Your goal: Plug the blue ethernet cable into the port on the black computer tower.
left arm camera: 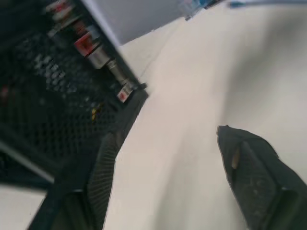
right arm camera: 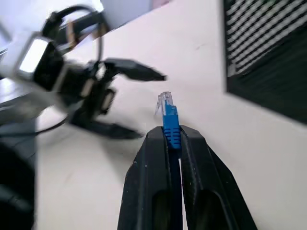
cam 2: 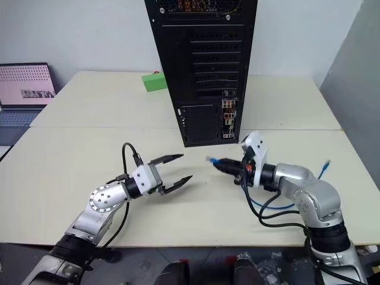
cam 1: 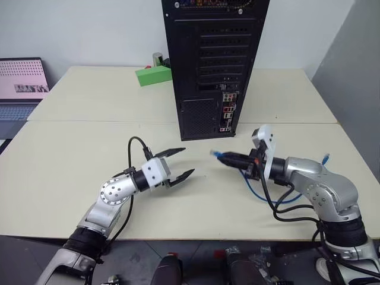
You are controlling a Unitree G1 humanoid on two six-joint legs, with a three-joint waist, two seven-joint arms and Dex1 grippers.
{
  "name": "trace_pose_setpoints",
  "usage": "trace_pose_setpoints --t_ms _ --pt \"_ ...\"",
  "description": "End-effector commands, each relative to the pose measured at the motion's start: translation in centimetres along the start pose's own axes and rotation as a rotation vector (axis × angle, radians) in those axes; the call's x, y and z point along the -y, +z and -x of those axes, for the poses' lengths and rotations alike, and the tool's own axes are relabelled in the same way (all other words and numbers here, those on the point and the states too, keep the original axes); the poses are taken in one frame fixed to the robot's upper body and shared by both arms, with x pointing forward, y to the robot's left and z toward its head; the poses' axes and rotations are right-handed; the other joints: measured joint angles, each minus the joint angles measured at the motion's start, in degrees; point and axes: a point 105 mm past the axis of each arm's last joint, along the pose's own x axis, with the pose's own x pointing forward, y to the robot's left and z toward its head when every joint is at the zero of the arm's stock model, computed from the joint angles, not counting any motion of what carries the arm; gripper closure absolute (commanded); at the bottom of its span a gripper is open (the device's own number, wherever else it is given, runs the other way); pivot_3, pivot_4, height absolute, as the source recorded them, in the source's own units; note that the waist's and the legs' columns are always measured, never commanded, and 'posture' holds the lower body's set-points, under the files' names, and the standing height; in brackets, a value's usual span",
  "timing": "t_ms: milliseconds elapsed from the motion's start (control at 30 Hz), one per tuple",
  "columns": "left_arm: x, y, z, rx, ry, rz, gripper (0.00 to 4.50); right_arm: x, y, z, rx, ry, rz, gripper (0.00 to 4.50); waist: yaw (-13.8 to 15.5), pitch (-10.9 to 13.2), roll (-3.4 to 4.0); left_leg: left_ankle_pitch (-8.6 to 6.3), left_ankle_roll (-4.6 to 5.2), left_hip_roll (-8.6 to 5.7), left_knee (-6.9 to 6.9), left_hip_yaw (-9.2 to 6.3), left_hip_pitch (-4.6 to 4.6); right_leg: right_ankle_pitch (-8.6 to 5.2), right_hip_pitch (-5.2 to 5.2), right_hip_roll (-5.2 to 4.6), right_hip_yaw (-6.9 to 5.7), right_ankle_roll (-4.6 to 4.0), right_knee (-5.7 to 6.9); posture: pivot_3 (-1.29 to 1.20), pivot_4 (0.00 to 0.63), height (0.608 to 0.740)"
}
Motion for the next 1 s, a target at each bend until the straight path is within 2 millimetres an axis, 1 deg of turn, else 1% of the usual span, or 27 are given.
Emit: trace_pose_setpoints --t_ms 33,133,300,433,700,1000 --pt "-1.8 1.6 -0.3 -0.007 0.096 0.094 0.0 0.9 2.8 -0.9 0.101 -0.209 0.055 4.49 -0.18 0.0 0.0 0.0 0.0 0.0 -0.01 0.0 0.0 0.0 -0.01 0.0 0.01 0.0 0.01 0.0 0.15 0.74" --pt "-3.2 2.4 -0.9 -0.004 0.175 0.143 0.0 2.0 3.3 -2.0 0.133 -0.361 0.023 4.49 -0.2 0.0 0.0 0.0 -0.01 0.0 -0.01 0.0 0.0 0.0 -0.03 0.01 0.01 0.0 0.02 0.0 0.15 0.74" --pt "-3.7 3.5 -1.9 -0.006 0.208 0.195 0.0 2.9 4.3 -3.3 0.182 -0.515 -0.014 4.49 -0.02 0.0 0.0 0.01 -0.01 -0.02 -0.01 0.01 -0.05 0.01 -0.06 -0.01 0.03 -0.01 -0.01 0.0 0.15 0.74" --pt "-4.4 4.8 -3.0 0.017 0.248 0.237 0.0 3.8 4.3 -3.9 0.183 -0.6 -0.033 4.49 0.14 0.0 0.0 0.01 -0.01 -0.03 -0.01 0.01 -0.06 0.01 -0.07 -0.01 0.03 -0.01 -0.01 0.0 0.15 0.74" --pt "-4.3 5.1 -3.6 0.011 0.253 0.194 0.0 5.1 4.9 -4.2 0.189 -0.67 -0.05 4.49 0.04 0.0 0.0 0.01 -0.01 -0.03 -0.05 0.04 -0.06 0.01 -0.14 0.0 0.07 -0.02 0.01 0.0 0.15 0.74" --pt "-3.7 4.8 -3.6 0.007 0.247 0.168 0.0 5.6 5.1 -4.6 0.185 -0.68 -0.045 4.49 0.08 0.0 0.0 0.01 -0.01 -0.03 -0.05 0.05 -0.07 0.01 -0.14 -0.01 0.07 -0.02 0.0 0.0 0.15 0.74"
